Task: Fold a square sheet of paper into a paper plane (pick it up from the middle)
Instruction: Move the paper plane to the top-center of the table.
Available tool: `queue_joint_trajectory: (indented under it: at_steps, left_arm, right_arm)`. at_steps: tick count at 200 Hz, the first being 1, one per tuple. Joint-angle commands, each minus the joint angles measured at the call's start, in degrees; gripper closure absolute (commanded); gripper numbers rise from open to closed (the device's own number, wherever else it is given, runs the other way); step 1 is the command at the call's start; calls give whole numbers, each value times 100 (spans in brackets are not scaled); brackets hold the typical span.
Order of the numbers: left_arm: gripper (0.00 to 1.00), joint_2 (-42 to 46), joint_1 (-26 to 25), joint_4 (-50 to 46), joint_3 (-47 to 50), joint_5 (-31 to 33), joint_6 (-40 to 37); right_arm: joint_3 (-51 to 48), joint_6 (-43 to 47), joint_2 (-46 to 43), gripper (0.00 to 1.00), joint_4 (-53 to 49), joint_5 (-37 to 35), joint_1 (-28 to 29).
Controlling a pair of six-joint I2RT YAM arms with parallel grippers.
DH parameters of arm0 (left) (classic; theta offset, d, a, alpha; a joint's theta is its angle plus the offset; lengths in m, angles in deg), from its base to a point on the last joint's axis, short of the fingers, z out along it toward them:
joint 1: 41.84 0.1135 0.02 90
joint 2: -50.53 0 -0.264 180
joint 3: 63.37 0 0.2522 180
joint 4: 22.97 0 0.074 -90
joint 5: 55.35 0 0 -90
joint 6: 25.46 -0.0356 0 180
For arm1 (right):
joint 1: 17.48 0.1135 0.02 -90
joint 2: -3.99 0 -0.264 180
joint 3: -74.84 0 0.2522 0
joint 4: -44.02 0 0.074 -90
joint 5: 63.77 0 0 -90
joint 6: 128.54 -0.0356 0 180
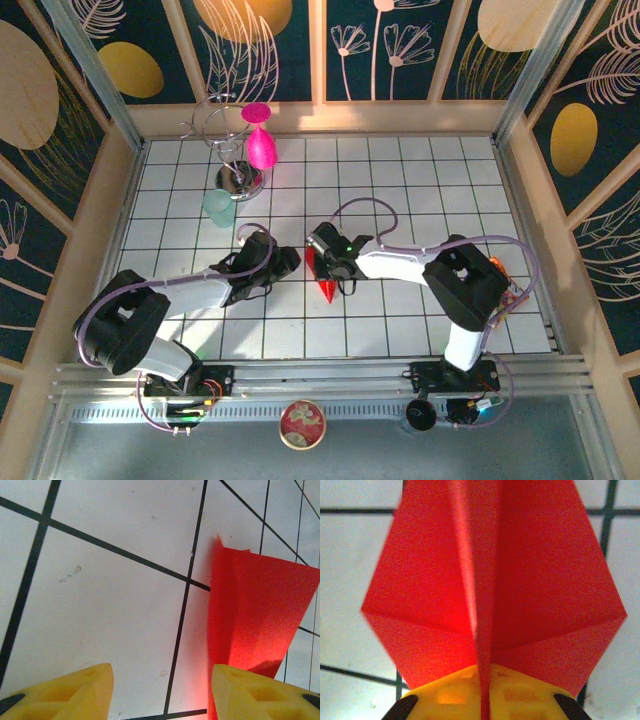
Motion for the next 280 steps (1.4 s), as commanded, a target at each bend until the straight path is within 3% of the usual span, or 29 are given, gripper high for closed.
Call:
queue_joint_trajectory:
  at_steps: [1,70,126,163,233,280]
  left_arm:
    - [45,176,58,-187,50,177,-111]
    - [44,142,80,-275,68,182,-198]
    - [42,80,80,-305,38,172,-238]
    - [38,84,80,-445,-24,273,-338]
    - [11,437,89,-1101,-191,923,-609]
    - [2,798,157,-1431,-210,1283,-723]
  right_arm:
    - [267,341,-75,90,-248,-417,-405]
    - [1344,1606,765,91,-175,-75,-1652]
    - [2147,1927,1568,88,-440,196,-1878]
    - [2417,1903,1829,80,-586,246,-1886]
    - [2448,1841,2034,70,-632,184,-1884]
    - [2361,1778,2141,63,-547,156,-1886]
